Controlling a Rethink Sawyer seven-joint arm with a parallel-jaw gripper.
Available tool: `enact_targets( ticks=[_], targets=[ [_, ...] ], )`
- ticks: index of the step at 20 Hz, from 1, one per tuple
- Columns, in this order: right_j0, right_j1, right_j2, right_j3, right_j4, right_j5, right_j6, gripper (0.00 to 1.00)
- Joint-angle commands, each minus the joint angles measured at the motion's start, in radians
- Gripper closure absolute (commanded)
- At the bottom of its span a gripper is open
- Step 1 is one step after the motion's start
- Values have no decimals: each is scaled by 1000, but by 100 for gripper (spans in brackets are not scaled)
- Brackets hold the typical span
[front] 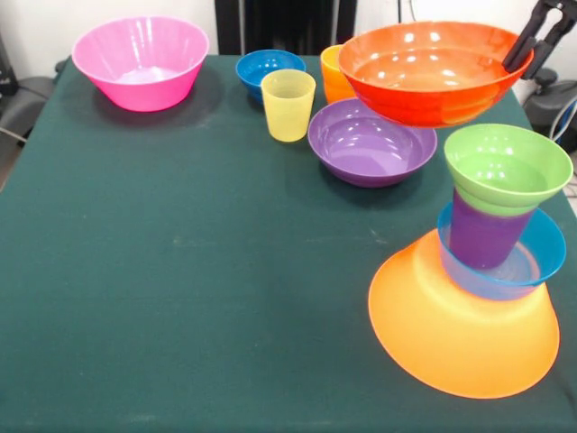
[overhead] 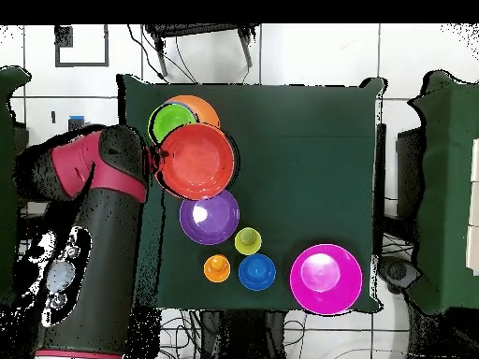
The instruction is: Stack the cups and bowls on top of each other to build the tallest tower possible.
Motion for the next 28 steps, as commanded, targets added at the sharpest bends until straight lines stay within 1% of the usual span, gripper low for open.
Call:
enact_targets(
  ticks=[1, 3, 4, 8, 10, 17, 20, 24, 28],
  targets=[
    [-128, -116, 202, 127, -48, -85, -271, 100],
    [-142, -102, 217, 100, -57, -76, -280, 100],
    [-136, -96, 219, 85, -63, -59, -257, 100],
    [-78, -55, 206, -5, -97, 13, -183, 100],
    [-56, -36, 195, -39, -100, 48, -151, 100],
    [10, 15, 153, -127, -125, 129, -65, 100],
    [23, 29, 150, -145, -121, 155, -52, 100],
    [46, 57, 131, -177, -132, 149, -28, 100],
    [59, 83, 114, -202, -146, 159, -33, 100]
  ],
)
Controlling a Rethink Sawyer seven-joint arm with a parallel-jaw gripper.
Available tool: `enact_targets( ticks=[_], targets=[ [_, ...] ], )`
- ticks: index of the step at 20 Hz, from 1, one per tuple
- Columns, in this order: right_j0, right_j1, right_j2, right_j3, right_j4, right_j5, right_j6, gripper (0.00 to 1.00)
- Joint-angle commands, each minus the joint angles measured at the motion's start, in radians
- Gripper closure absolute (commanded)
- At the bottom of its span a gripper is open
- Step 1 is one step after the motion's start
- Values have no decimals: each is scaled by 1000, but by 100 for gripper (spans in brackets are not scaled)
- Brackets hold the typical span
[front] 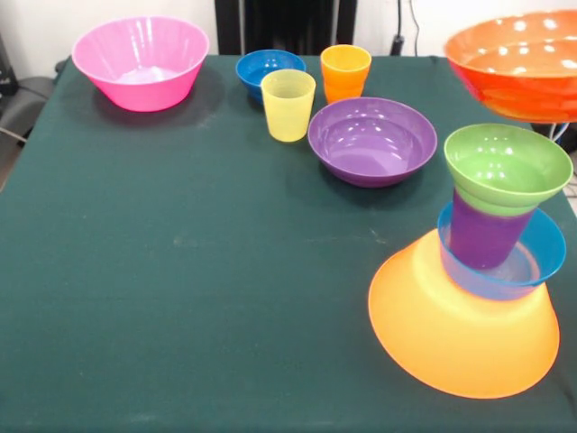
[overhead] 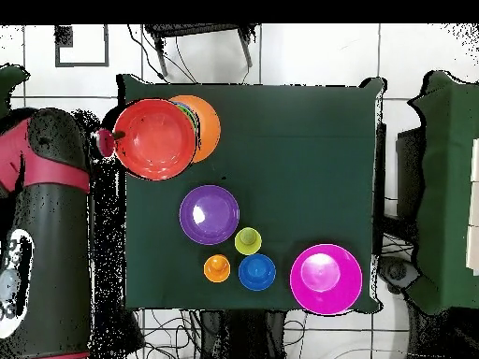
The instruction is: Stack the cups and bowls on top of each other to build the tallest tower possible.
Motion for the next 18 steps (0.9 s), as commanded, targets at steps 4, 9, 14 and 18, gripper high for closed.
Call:
enact_targets(
  ticks=[4, 9, 14, 18],
  targets=[
    [44, 120, -2, -49, -103, 90, 13, 100],
    [104, 152, -74, -40, -122, 70, 84, 100],
    [151, 177, -136, -53, -137, 93, 87, 100],
    [183, 192, -174, -76, -121, 159, 89, 100]
  ],
)
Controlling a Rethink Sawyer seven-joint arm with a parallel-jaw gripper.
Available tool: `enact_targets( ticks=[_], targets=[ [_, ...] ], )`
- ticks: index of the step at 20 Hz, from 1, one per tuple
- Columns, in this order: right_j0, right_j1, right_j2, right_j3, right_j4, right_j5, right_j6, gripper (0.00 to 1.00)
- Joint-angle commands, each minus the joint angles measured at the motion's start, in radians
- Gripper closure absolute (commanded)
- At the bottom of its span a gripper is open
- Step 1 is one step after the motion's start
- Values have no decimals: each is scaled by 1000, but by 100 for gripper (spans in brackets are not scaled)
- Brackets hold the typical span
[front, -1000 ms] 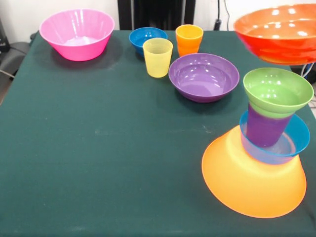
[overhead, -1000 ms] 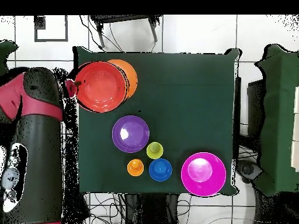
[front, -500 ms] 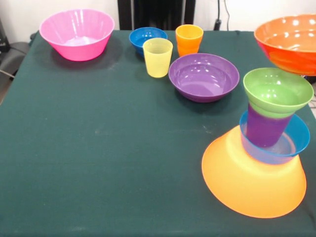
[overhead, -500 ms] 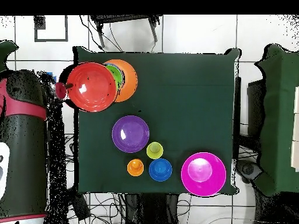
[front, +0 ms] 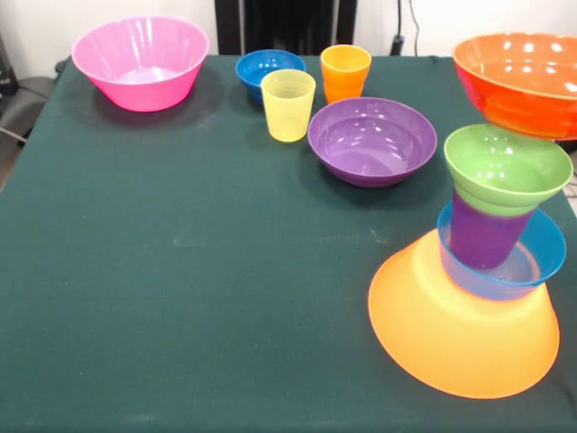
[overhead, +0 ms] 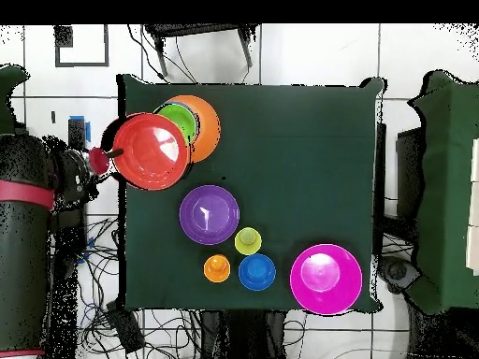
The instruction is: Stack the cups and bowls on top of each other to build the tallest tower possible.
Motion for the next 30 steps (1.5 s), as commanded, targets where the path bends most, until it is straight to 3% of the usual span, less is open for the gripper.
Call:
enact_targets(
  ticks=[1, 7, 17, 30],
  targets=[
    [44, 44, -37, -36, -61, 160, 99, 100],
    [44, 92, -45, -108, -19, 173, 118, 100],
    [-44, 158, 0, -305, 16, 234, -10, 100],
    [-90, 201, 14, -449, 26, 316, -122, 100]
  ],
)
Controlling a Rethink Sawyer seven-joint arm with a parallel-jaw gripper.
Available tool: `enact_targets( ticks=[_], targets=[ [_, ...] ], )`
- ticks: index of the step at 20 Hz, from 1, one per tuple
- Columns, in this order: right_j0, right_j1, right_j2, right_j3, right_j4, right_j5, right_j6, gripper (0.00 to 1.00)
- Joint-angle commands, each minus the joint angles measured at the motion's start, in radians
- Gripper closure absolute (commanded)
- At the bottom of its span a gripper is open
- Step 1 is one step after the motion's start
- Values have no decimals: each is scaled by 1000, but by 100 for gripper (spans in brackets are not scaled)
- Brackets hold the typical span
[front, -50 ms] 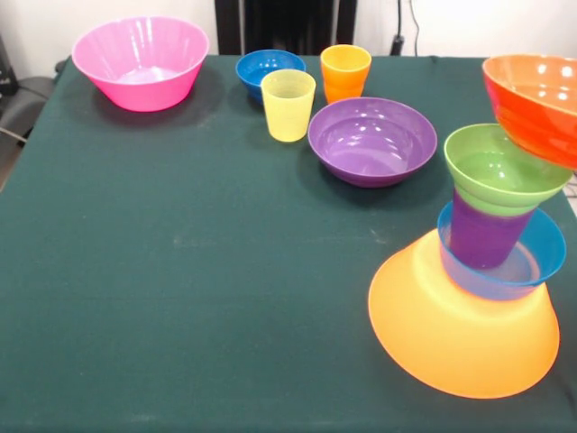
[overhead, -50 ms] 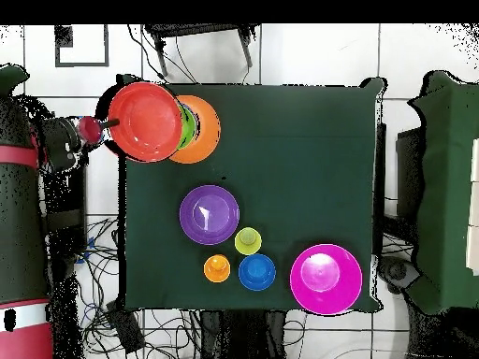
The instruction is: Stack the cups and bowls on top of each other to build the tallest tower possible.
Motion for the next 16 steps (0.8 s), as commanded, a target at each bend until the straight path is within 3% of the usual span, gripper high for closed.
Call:
enact_targets(
  ticks=[1, 16],
  targets=[
    [-24, 18, 79, -81, 12, 130, -122, 100],
    [-6, -38, 87, 60, 7, 69, -86, 100]
  ],
)
